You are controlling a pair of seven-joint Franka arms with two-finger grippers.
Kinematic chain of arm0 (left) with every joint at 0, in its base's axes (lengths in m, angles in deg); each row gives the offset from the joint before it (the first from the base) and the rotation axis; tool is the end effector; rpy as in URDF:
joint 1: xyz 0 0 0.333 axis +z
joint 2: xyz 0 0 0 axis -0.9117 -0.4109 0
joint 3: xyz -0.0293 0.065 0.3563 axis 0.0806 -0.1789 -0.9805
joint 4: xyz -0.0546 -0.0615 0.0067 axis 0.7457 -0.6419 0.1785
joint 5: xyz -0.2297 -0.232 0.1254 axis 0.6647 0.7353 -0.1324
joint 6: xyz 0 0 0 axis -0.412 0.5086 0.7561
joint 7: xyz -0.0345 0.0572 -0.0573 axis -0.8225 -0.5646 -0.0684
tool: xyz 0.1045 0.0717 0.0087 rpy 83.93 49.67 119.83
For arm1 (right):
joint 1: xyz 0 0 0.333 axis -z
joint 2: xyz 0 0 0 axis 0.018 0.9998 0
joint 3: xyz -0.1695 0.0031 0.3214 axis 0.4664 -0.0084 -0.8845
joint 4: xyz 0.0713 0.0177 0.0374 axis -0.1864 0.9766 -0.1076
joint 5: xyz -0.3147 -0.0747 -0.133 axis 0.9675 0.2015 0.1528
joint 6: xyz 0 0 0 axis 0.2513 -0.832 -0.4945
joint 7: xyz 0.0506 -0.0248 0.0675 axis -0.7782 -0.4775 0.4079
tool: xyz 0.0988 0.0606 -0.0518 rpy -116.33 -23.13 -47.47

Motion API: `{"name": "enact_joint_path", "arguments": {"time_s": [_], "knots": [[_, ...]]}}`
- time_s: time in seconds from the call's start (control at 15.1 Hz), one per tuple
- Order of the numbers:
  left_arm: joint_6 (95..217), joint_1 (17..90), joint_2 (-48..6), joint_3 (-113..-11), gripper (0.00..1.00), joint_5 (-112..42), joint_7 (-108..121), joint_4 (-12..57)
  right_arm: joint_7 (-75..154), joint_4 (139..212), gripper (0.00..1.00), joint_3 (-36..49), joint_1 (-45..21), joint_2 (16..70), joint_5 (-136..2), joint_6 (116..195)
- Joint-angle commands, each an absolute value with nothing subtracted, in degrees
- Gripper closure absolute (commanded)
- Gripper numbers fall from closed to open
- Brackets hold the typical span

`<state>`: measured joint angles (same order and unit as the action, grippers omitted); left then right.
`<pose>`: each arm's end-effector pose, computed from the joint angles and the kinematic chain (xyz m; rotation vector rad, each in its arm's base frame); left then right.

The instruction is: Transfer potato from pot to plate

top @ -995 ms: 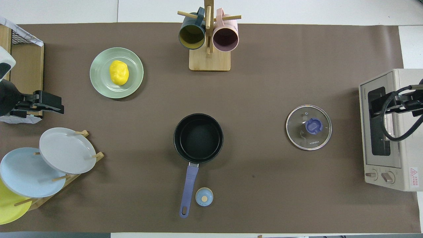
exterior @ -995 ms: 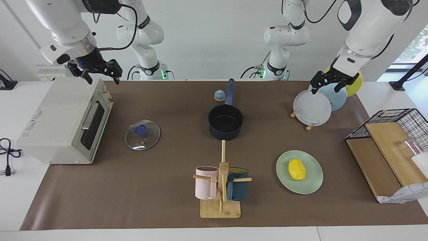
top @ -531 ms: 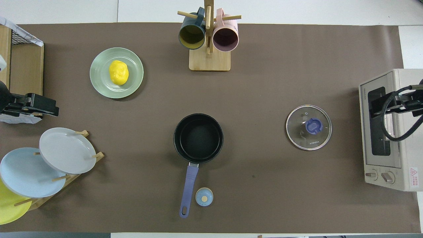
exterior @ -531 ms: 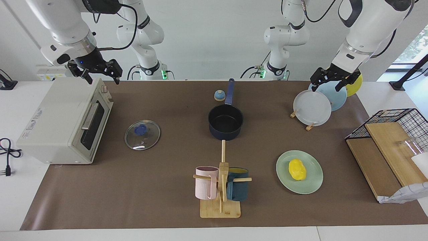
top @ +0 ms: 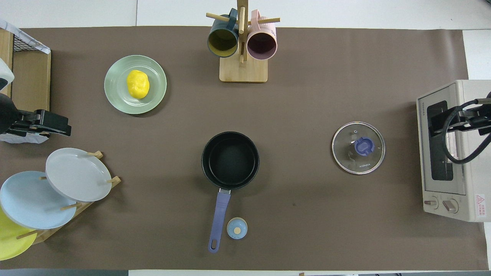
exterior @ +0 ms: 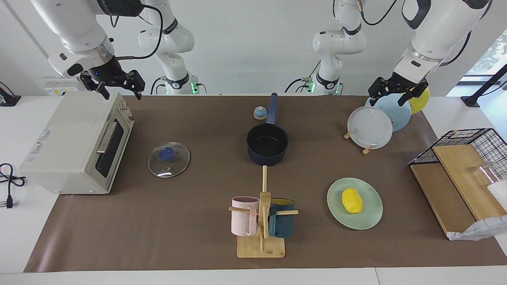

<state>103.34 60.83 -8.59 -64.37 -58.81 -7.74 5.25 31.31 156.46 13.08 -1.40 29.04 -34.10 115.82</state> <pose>0.4806 -0.0533 0.6523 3.1202 -0.1264 -0.1078 0.4922 -0.0001 0.6622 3.0946 -0.0027 -0.2242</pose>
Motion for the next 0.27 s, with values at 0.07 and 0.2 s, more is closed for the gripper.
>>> {"name": "enact_joint_path", "arguments": {"time_s": [0.07,0.2], "knots": [[101.6,61.4,-8.5,-64.4,0.00,-59.1,-8.7,4.5,30.5,158.0,0.00,12.9,-0.8,27.9,-35.2,117.0],[101.9,61.3,-8.6,-64.4,0.00,-59.0,-8.7,4.5,30.5,158.0,0.00,12.9,-0.9,27.9,-35.2,116.9]]}}
